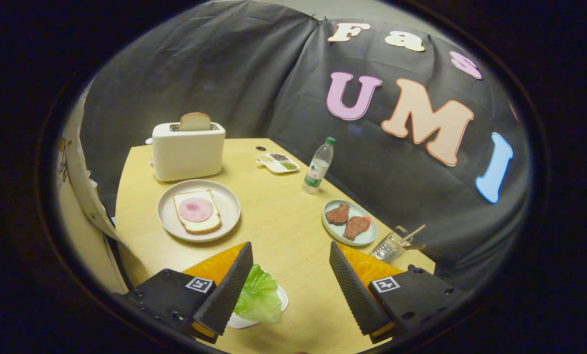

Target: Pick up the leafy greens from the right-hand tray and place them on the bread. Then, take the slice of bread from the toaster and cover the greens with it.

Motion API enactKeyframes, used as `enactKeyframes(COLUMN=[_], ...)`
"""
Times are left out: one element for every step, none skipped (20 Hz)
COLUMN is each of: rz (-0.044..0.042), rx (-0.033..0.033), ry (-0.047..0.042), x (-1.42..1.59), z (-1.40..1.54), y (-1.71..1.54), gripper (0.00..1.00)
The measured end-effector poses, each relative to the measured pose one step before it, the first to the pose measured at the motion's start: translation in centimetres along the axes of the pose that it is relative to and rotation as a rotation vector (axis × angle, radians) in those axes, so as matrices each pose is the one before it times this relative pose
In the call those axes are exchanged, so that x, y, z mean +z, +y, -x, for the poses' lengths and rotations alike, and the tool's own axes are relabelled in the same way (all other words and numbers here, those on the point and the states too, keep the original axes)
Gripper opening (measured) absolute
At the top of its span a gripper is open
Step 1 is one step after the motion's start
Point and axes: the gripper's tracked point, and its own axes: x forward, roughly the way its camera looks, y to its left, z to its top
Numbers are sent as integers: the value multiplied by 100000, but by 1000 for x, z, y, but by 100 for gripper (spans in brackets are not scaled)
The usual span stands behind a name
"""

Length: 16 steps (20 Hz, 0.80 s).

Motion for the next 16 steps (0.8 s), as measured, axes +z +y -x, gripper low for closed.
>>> enactKeyframes(rz=[209,191,259,49,-259,96,194,28,-372,-509,-349,10,100,-386,-855,-766], rx=[1437,1386,1433,2090,2052,1296,1008,866,940,1218,1146,1162,1061,1569,1818,1378], ry=[1844,1913,1882,1701,2386,1871,1266,1315,1331,1337,1463,1346,1386,1217,1526,1747], x=[-880,-787,-923,-631,-997,-646,-539,-514,-620,-535,-463,-402,-525,-527,-420,-461], z=[-326,-325,-397,-250,-472,-300,-130,-342,-435,-413,-371,-253,-148,-439,-382,-477], y=[483,331,439,475,465,310,240,135,261,327,244,231,300,295,339,230], gripper=[100,100,100,100,100,100,100,100,100,100,100,100,100,100,100,100])
